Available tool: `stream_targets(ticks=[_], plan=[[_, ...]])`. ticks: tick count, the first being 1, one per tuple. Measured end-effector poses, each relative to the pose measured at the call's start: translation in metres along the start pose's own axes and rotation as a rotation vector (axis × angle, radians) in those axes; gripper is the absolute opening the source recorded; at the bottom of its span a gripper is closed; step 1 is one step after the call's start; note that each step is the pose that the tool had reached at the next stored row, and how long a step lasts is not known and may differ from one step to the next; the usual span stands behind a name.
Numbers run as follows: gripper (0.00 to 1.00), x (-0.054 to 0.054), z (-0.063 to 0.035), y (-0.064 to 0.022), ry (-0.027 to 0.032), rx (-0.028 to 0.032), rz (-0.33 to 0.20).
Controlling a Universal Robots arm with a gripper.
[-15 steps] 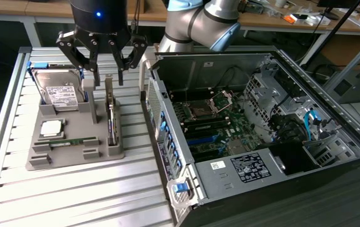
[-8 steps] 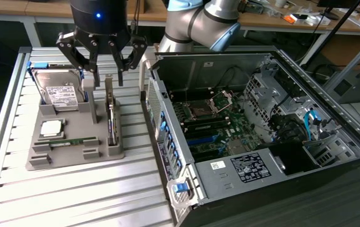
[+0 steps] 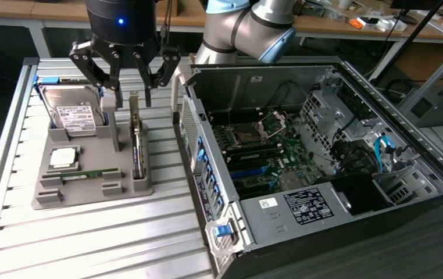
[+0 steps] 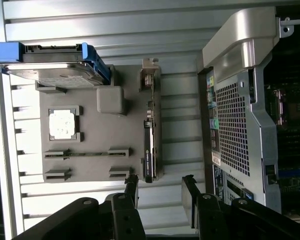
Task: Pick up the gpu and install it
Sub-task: 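Pick up the gpu and move the gpu toward the slot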
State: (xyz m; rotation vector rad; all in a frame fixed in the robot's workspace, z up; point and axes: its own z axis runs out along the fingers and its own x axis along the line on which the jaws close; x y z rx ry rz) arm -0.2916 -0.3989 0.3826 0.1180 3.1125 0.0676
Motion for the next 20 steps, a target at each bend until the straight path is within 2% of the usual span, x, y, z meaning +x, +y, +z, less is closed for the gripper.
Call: stream_targets(ticks=[20], plan=[[0.48, 0.0008, 0.0055, -0.0003, 0.0, 0.0, 0.0]])
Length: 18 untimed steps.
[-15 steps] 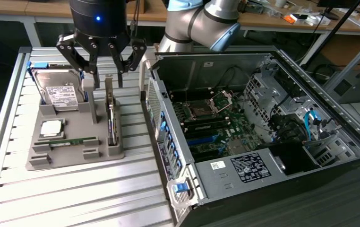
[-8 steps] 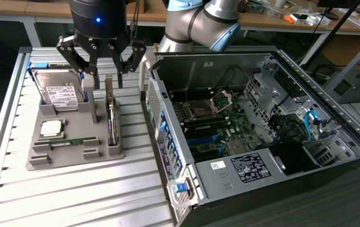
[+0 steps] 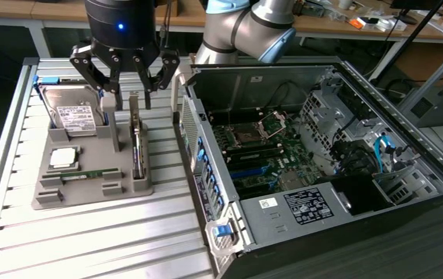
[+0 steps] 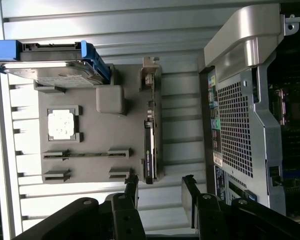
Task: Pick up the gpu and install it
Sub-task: 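Pick up the gpu and move the gpu toward the slot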
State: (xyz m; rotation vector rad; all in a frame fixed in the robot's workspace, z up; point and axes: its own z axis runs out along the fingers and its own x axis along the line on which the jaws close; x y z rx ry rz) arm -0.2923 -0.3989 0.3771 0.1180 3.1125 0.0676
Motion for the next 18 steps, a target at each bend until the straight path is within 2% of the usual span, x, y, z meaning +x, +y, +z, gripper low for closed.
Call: stream_targets(ticks=[18], plan=[[0.48, 0.0006, 0.0053, -0.0003, 0.0, 0.0, 0.0]])
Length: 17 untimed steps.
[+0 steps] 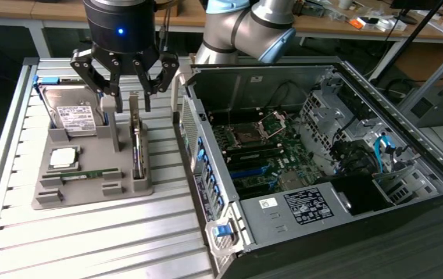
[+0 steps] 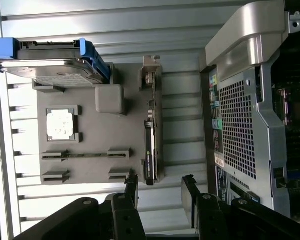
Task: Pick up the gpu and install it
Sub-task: 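Pick up the gpu and move the gpu toward the slot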
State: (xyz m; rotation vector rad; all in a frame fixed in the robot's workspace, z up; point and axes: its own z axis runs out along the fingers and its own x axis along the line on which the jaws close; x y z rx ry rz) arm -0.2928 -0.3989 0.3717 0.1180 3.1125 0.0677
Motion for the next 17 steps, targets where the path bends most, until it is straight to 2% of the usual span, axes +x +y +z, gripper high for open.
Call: stream_targets(ticks=[17], plan=[[0.48, 0.0004, 0.0059, -0.0003, 0.0, 0.0001, 0.0]])
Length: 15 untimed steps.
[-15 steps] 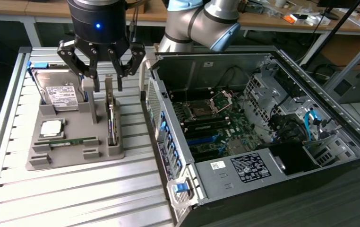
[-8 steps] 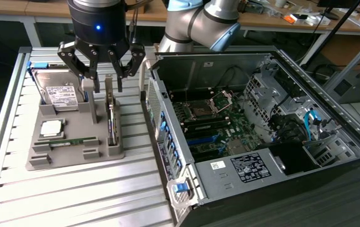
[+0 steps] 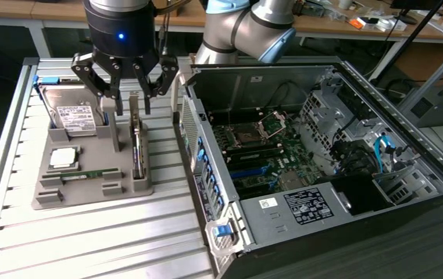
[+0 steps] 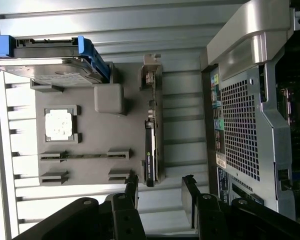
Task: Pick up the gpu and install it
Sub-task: 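Pick up the gpu and move the gpu toward the slot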
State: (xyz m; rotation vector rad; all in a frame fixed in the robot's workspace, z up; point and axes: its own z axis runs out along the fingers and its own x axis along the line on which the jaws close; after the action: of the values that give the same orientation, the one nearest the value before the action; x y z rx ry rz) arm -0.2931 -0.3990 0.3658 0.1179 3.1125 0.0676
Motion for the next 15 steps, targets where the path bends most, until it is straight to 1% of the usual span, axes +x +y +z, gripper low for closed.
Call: stream_targets(ticks=[15], plan=[[0.48, 0.0002, 0.0046, -0.0002, 0.0, 0.0, 0.0]])
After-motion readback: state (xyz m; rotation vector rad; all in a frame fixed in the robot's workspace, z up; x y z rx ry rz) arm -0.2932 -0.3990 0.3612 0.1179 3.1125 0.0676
